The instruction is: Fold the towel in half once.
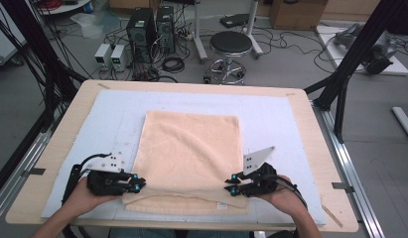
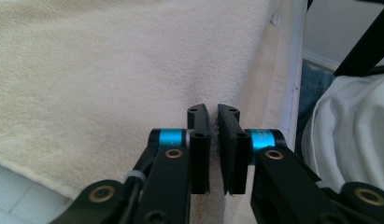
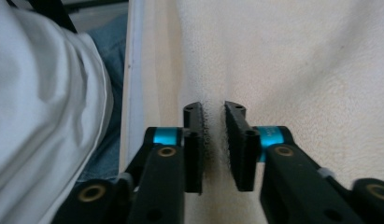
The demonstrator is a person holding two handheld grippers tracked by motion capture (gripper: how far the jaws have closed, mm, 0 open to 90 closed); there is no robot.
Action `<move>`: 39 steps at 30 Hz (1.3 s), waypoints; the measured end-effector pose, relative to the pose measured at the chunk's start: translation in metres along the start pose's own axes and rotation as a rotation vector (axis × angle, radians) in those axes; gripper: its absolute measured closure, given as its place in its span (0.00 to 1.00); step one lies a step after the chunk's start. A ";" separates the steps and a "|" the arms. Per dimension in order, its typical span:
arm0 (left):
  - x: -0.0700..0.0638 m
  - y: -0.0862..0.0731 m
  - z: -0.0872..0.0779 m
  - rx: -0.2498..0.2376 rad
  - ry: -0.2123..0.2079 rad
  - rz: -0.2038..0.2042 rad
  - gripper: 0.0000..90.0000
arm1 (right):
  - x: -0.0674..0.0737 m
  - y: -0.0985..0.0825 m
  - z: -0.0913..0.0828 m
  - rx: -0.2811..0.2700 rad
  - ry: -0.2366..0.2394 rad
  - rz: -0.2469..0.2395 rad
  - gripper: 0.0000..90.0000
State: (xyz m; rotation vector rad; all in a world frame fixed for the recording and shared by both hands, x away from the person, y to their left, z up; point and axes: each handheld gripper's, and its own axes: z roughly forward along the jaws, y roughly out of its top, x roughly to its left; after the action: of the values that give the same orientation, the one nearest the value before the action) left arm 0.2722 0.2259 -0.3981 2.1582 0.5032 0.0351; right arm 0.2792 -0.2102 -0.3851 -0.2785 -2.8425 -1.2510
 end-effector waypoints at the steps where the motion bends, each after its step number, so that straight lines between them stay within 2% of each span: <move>1: 0.006 0.000 0.004 0.012 0.041 -0.019 0.75 | -0.004 0.002 0.000 0.018 -0.052 0.009 0.67; 2: 0.014 -0.001 0.009 0.025 0.064 -0.043 0.72 | -0.009 0.002 0.001 0.042 -0.119 0.027 0.67; 4: 0.022 -0.003 0.015 0.040 0.123 -0.073 0.71 | -0.019 0.000 0.003 0.059 -0.170 0.047 0.68; 5: 0.025 -0.004 0.017 0.045 0.135 -0.086 0.68 | -0.021 0.000 0.004 0.055 -0.181 0.057 0.69; 7: 0.021 -0.004 0.015 0.016 0.128 -0.077 0.67 | -0.016 0.000 0.004 0.022 -0.155 0.047 0.70; 9: 0.014 -0.002 0.011 0.006 0.118 -0.051 0.68 | -0.008 0.001 0.003 -0.005 -0.120 0.011 0.71; 10: 0.010 -0.002 0.009 0.003 0.121 -0.035 0.68 | -0.005 0.001 0.002 -0.017 -0.120 -0.007 0.71; 13: -0.003 -0.001 -0.001 -0.024 0.118 0.011 0.71 | 0.005 0.000 0.003 -0.039 -0.087 -0.031 0.74; 15: -0.007 -0.002 -0.002 -0.025 0.102 0.027 0.75 | 0.011 -0.001 0.009 -0.019 -0.056 -0.054 0.75; 17: -0.011 -0.006 0.002 -0.007 0.081 0.040 0.78 | 0.013 -0.004 0.016 0.017 -0.064 -0.072 0.75; 22: -0.010 -0.015 0.020 0.070 0.049 0.040 0.75 | 0.007 -0.014 0.033 0.095 -0.101 -0.059 0.71; 24: -0.010 -0.018 0.029 0.112 0.043 0.049 0.71 | 0.006 -0.017 0.040 0.132 -0.114 -0.059 0.72; 25: -0.011 -0.020 0.033 0.128 0.047 0.064 0.71 | 0.006 -0.017 0.044 0.131 -0.115 -0.064 0.75; 28: -0.013 -0.020 0.036 0.119 0.066 0.076 0.76 | 0.005 -0.018 0.046 0.121 -0.088 -0.036 0.87; 30: -0.015 -0.019 0.036 0.126 0.065 0.090 0.86 | 0.005 -0.019 0.046 0.117 -0.099 -0.032 0.95; 32: -0.017 -0.017 0.036 0.132 0.075 0.107 0.92 | 0.004 -0.018 0.045 0.118 -0.089 -0.026 0.97; 34: -0.019 -0.015 0.031 0.127 0.072 0.106 0.94 | 0.003 -0.019 0.042 0.106 -0.070 -0.011 0.97; 35: -0.020 -0.014 0.028 0.116 0.064 0.103 0.94 | 0.004 -0.019 0.040 0.091 -0.056 -0.003 0.97; 38: -0.026 -0.010 0.012 0.065 0.049 0.099 0.94 | 0.011 -0.014 0.026 0.044 -0.032 -0.019 0.97; 39: -0.027 -0.009 0.008 0.062 0.045 0.104 0.93 | 0.015 -0.012 0.021 0.024 -0.028 -0.022 0.97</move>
State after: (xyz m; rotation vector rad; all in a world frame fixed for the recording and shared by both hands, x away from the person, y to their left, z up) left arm 0.2464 0.2145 -0.4054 2.2472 0.4225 0.1266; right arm 0.2633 -0.2006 -0.4063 -0.2676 -2.8897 -1.2261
